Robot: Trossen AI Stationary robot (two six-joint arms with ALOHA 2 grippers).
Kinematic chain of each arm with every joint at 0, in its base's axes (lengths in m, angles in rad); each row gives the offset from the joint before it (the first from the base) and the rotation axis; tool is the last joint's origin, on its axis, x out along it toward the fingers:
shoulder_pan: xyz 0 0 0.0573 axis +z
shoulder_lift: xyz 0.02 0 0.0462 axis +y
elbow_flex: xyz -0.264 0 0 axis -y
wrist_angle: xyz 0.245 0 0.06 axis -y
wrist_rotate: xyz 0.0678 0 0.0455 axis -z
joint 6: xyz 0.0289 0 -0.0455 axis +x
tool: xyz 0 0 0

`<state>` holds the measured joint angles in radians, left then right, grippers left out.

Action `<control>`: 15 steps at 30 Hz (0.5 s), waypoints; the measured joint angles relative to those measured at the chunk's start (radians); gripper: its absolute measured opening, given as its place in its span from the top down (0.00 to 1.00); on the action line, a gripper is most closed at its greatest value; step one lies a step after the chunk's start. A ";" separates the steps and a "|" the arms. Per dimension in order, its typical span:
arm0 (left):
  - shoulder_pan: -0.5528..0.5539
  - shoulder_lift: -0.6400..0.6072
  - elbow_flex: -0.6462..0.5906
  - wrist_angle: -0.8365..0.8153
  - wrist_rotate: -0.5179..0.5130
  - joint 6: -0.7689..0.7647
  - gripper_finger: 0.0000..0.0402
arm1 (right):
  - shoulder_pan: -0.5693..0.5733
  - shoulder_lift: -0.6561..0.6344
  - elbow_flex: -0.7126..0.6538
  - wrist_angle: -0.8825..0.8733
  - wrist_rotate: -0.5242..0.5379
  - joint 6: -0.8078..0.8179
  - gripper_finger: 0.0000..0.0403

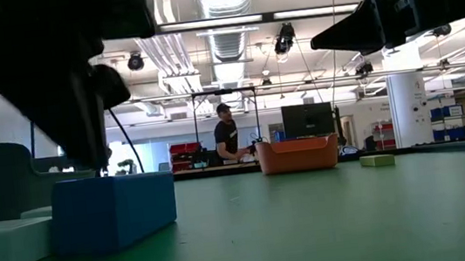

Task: Sort & place blocks by color
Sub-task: Put the light blue block into the orange bin

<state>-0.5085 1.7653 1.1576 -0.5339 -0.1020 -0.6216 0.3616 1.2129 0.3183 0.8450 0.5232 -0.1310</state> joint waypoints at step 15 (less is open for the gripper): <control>-0.014 0.068 0.003 0.003 -0.048 0.010 0.43 | 0.000 0.000 0.000 -0.003 -0.008 0.000 0.92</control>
<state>-0.5224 1.8332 1.1610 -0.5311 -0.1496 -0.6120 0.3614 1.2129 0.3183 0.8417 0.5156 -0.1307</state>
